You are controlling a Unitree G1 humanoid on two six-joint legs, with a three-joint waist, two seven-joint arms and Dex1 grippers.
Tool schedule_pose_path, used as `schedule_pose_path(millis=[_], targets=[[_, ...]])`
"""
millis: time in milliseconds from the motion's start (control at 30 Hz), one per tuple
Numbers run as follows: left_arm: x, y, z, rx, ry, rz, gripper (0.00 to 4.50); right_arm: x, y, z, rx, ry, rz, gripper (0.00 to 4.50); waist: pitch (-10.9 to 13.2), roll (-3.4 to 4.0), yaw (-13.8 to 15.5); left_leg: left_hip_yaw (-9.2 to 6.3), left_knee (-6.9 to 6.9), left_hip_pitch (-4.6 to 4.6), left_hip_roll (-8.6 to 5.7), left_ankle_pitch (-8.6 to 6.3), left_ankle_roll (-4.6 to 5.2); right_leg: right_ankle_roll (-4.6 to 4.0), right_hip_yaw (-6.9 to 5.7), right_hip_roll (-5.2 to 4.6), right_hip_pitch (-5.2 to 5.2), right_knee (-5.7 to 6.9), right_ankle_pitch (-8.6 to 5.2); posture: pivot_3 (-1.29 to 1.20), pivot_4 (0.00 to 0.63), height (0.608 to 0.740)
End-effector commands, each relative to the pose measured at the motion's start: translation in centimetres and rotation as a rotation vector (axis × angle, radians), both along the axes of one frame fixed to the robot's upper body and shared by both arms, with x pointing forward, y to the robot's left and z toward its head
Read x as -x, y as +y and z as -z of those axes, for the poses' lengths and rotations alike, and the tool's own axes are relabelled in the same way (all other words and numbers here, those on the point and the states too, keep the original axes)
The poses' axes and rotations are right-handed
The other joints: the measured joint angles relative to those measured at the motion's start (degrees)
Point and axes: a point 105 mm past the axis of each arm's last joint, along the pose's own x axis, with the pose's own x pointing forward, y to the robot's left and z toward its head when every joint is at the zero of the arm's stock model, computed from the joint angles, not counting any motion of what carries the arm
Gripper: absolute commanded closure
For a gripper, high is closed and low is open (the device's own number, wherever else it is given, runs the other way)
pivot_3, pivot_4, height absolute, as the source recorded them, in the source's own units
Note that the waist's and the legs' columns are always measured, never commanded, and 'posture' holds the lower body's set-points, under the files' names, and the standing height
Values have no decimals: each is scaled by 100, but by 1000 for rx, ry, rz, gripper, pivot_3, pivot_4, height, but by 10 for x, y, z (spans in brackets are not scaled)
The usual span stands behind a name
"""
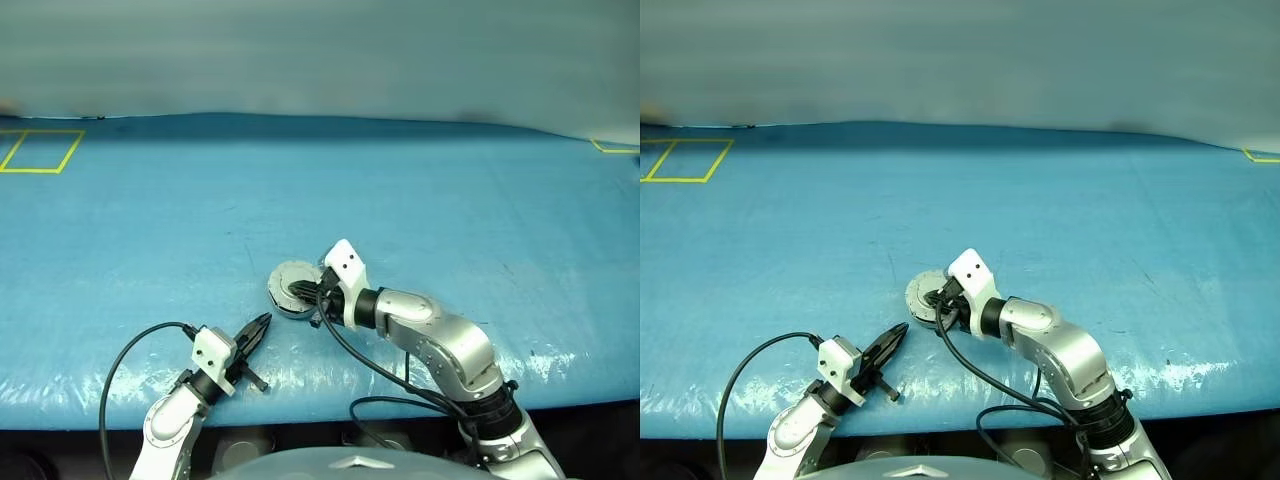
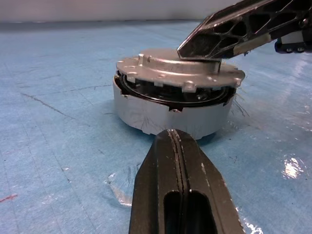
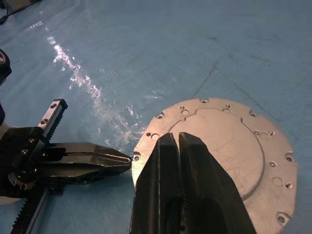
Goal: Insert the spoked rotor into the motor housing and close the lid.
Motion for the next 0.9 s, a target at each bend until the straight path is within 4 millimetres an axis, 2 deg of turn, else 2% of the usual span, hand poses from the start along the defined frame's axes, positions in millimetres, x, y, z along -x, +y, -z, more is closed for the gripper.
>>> schedule_pose_path(millis=[33, 333, 533, 767, 867, 900], targets=[[0, -3, -9, 9, -38, 2, 4500, 1, 4, -17, -11, -92, -49, 3202, 0, 0, 3, -1, 0, 0, 0, 0, 0, -1, -1, 0, 0, 0, 0, 0, 150, 740], [0, -2, -8, 7, -37, 4, 4500, -11, 4, 0, 74, -97, -72, 261, 0, -1, 6, 1, 0, 0, 0, 0, 0, -3, 0, -1, 1, -1, -2, 0, 150, 740], [1, -1, -8, 5, -35, -3, 4500, -18, 3, 8, 106, -124, -62, 261, 0, -1, 11, 2, 0, -1, 0, 0, 0, -2, 0, 0, 0, -1, -1, 0, 150, 740], [2, 1, -7, 6, -32, -9, 4500, -15, 5, 21, 135, -181, -59, 261, 0, -1, 9, 2, 0, 0, 0, 0, 0, -1, 0, 0, 0, -1, -1, 0, 150, 740], [2, 1, -7, 6, -31, -7, 4500, -13, 6, 23, 118, -185, -45, 858, 0, -2, 8, 3, 0, 0, 1, 0, 0, -1, 0, 0, 0, -1, -1, 0, 150, 740], [2, 1, -6, 6, -31, -6, 4500, -12, 7, 25, 116, -181, -44, 1188, 0, -2, 6, 3, 0, 0, 1, 0, 0, -1, 0, 0, 1, -1, -1, 0, 150, 740]])
